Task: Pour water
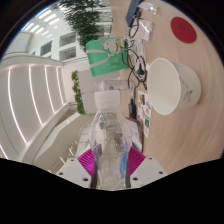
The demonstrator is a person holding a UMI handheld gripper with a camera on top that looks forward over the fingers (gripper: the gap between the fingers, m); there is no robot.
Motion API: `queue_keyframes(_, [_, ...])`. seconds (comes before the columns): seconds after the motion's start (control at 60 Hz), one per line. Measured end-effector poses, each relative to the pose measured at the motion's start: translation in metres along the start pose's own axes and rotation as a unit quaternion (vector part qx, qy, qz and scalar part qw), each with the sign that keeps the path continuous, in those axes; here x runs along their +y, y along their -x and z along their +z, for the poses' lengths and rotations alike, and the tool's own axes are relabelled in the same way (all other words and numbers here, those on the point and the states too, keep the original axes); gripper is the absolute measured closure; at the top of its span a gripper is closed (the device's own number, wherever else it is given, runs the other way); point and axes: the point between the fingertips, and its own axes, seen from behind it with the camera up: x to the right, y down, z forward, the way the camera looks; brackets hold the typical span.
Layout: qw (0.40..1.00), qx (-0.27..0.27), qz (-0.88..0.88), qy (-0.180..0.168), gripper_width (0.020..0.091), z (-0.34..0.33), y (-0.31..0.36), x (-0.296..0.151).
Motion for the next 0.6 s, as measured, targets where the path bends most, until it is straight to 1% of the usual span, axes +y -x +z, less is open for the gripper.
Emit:
queue_keyframes(0.05, [0.997, -0.023, 0.077, -0.002, 0.0723, 0.001, 0.006, -0.012])
queue_keyframes(0.067, [0.994, -0.027, 0.106, -0.004, 0.0723, -0.007, 0.014, -0.007])
queue_keyframes(0.083, [0.992, -0.036, 0.123, -0.001, 0.0722, 0.003, 0.009, -0.014])
queue_keyframes(0.133, [0.981, -0.057, 0.187, 0.012, 0.0723, 0.002, 0.013, -0.015])
queue_keyframes(0.167, [0.974, -0.068, 0.216, 0.013, 0.0722, 0.002, 0.015, -0.017])
queue_keyframes(0.183, [0.971, -0.073, 0.227, 0.012, 0.0723, 0.001, 0.016, -0.019])
queue_keyframes(0.2, [0.967, -0.075, 0.243, 0.011, 0.0723, -0.013, 0.026, -0.017])
queue_keyframes(0.233, [0.963, -0.08, 0.258, 0.002, 0.0722, -0.002, 0.022, -0.023])
queue_keyframes(0.3, [0.951, -0.095, 0.294, -0.009, 0.0724, -0.011, 0.024, -0.031])
queue_keyframes(0.317, [0.945, -0.084, 0.315, -0.028, 0.0723, -0.001, 0.036, -0.027])
queue_keyframes(0.35, [0.939, -0.093, 0.329, -0.033, 0.0721, -0.004, 0.037, -0.03])
queue_keyframes(0.4, [0.934, -0.098, 0.341, -0.039, 0.0722, -0.009, 0.037, -0.033])
queue_keyframes(0.417, [0.936, -0.116, 0.333, -0.021, 0.0722, -0.028, 0.027, -0.038])
queue_keyframes(0.433, [0.936, -0.116, 0.333, -0.02, 0.0723, -0.032, 0.027, -0.037])
queue_keyframes(0.45, [0.932, -0.097, 0.346, -0.041, 0.0721, -0.005, 0.039, -0.037])
queue_keyframes(0.6, [0.933, -0.087, 0.349, -0.033, 0.0723, -0.007, 0.036, -0.038])
